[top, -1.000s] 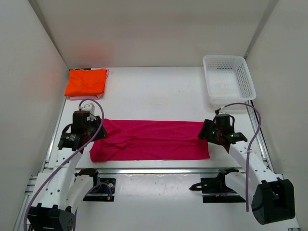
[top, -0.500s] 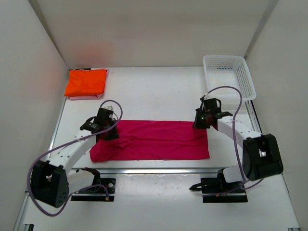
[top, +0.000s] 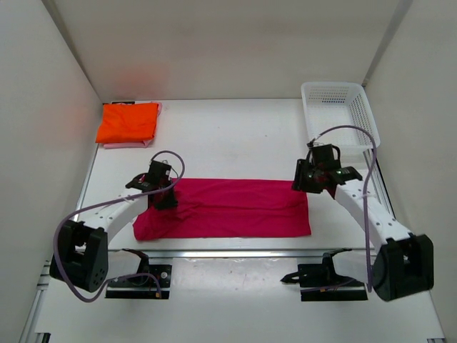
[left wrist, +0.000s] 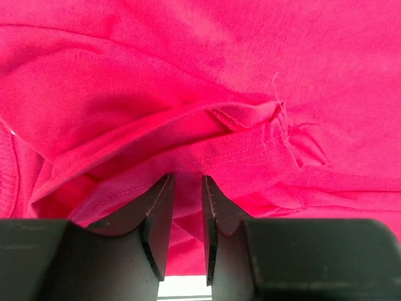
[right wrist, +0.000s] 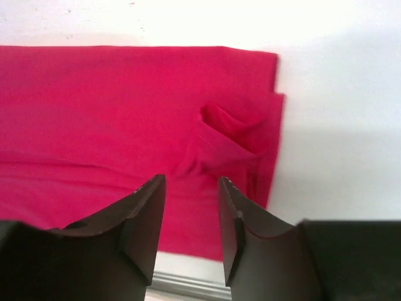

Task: Fold and stack the t-shirts
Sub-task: Fold the other side of the tshirt into a rectangle, then rotate the tshirt 90 degrees

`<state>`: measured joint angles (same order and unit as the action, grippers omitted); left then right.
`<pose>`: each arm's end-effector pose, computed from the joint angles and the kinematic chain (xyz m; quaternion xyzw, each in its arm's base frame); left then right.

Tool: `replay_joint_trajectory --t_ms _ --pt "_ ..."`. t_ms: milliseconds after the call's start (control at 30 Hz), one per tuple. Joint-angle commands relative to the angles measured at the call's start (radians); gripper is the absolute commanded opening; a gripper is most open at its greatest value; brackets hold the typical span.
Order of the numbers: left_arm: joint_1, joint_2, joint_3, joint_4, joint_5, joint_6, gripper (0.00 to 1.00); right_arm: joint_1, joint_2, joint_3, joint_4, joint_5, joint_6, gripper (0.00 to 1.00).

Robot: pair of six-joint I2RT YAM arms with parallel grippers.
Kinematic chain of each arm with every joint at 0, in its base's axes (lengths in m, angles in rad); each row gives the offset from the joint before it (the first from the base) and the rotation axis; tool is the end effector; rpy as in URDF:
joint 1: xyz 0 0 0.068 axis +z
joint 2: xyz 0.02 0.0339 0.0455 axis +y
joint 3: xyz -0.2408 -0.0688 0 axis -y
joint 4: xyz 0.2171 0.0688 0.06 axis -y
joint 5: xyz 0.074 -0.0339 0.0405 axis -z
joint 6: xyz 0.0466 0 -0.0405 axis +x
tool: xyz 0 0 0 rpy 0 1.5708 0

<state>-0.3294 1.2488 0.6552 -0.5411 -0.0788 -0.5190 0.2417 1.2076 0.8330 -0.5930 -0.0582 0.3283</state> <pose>0.1982 -0.0639 0.1610 -0.1008 0.9704 -0.0539 0.2128 0.2196 0.0569 0.2157 0.0327 0.9539 0.1101 0.2771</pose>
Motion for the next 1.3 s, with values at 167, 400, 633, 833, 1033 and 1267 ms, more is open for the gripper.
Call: replay_joint_trajectory --t_ms 167,400,633,833,1033,1267 --pt "0.004 0.027 -0.032 0.033 -0.030 0.008 0.38 -0.035 -0.024 0.020 -0.032 -0.040 -0.043 0.28" --pt "0.026 0.034 -0.060 0.041 -0.064 0.013 0.42 -0.001 0.283 0.118 0.159 -0.069 -0.061 0.19" --pt "0.024 0.150 -0.006 0.070 -0.059 0.017 0.42 -0.001 0.385 0.071 0.188 0.006 -0.021 0.18" --pt "-0.028 0.366 0.194 0.066 -0.029 0.022 0.41 -0.004 0.354 -0.037 0.176 0.050 0.055 0.21" --pt "-0.105 0.667 0.603 0.003 0.063 -0.003 0.38 0.123 0.238 -0.141 0.104 0.084 0.227 0.22" --pt "-0.137 1.145 1.376 -0.267 0.143 0.069 0.37 0.286 0.066 -0.259 0.174 -0.014 0.386 0.17"
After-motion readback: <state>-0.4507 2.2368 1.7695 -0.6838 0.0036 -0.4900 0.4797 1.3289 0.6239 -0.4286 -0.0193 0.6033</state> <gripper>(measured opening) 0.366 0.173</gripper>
